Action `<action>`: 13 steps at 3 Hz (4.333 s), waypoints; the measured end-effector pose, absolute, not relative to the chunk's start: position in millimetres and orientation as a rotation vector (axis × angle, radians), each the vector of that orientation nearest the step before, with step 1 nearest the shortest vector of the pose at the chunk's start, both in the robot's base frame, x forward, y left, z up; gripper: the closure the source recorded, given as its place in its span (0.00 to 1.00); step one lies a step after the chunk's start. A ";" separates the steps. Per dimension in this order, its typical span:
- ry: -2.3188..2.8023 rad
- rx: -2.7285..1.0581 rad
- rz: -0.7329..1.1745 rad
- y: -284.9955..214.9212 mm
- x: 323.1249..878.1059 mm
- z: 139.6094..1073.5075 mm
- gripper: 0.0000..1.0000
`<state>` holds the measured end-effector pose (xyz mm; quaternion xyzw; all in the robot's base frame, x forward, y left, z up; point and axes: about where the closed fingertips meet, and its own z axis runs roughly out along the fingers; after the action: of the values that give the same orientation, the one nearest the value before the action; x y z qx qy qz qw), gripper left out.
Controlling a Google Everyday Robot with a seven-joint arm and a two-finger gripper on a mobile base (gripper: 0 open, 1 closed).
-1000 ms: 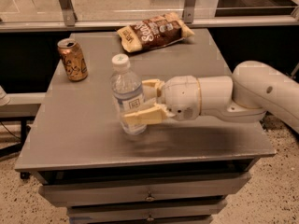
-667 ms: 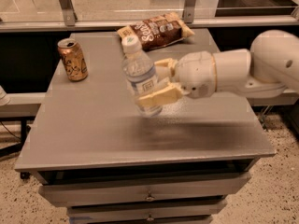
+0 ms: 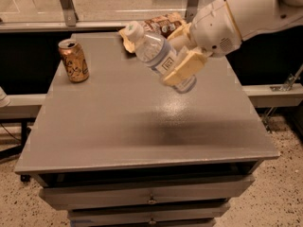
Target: Knock blue plastic bottle over
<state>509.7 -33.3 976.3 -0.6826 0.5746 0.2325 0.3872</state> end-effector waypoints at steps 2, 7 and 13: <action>1.702 -2.065 0.222 -68.2 514.8 925.4 1.00; 2.364 -1.787 -0.515 -212.2 584.0 870.9 0.12; 2.195 -1.442 0.160 -281.9 514.4 969.6 0.00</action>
Offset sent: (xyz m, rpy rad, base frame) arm 0.0496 -0.1631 -0.1044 -1.1574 -0.1378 -0.2062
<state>514.4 -281.9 969.6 -0.5302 0.8073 0.0588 0.2523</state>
